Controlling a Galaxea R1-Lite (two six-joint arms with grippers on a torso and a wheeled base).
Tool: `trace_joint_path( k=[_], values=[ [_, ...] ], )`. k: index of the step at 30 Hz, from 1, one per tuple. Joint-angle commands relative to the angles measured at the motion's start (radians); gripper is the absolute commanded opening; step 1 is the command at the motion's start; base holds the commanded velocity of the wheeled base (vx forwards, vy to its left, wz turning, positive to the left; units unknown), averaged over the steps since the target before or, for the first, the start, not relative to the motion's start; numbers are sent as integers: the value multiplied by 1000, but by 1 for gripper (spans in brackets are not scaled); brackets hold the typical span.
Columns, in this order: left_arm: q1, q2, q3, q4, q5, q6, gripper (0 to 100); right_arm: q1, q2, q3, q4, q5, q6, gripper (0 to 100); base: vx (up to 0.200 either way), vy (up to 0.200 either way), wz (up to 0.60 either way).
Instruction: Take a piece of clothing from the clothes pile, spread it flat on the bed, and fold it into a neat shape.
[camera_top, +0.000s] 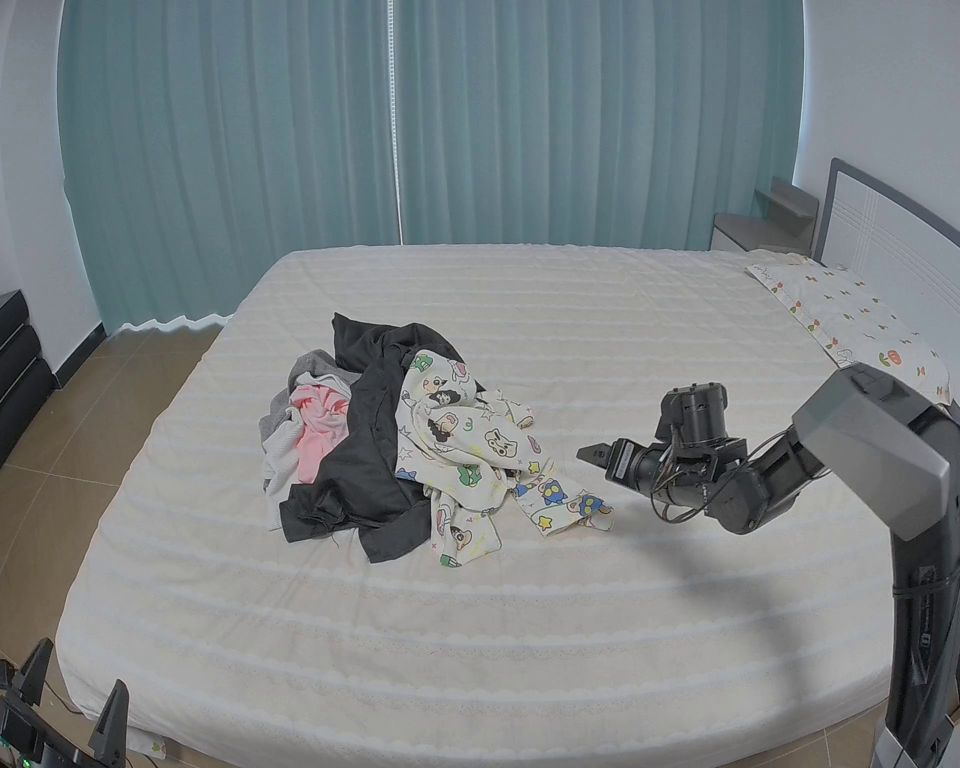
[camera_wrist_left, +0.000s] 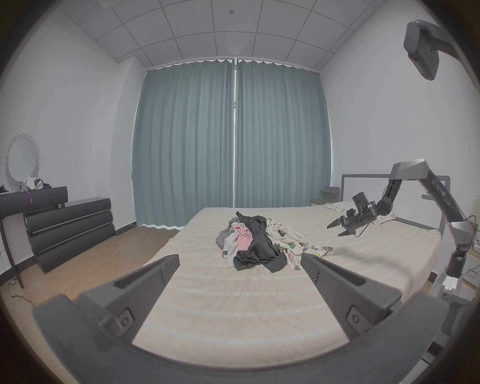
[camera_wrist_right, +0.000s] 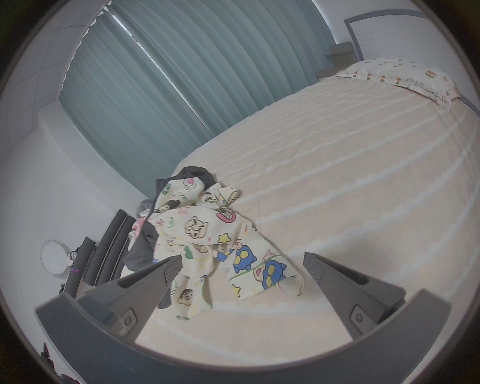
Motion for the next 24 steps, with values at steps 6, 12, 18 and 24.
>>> trace_joint_path(
  k=[6, 12, 18, 24],
  values=[
    [0, -16, 18, 1, 0, 0, 100, 0, 130, -70, -4, -22, 8, 100, 0, 0, 0],
    [0, -16, 18, 1, 0, 0, 100, 22, 214, -152, 4, -74, 6, 100, 0, 0, 0],
    [0, -16, 18, 1, 0, 0, 100, 40, 251, -201, 7, -99, 2, 100, 0, 0, 0],
    [0, -16, 18, 1, 0, 0, 100, 55, 274, -233, 11, -99, -1, 100, 0, 0, 0]
  ],
)
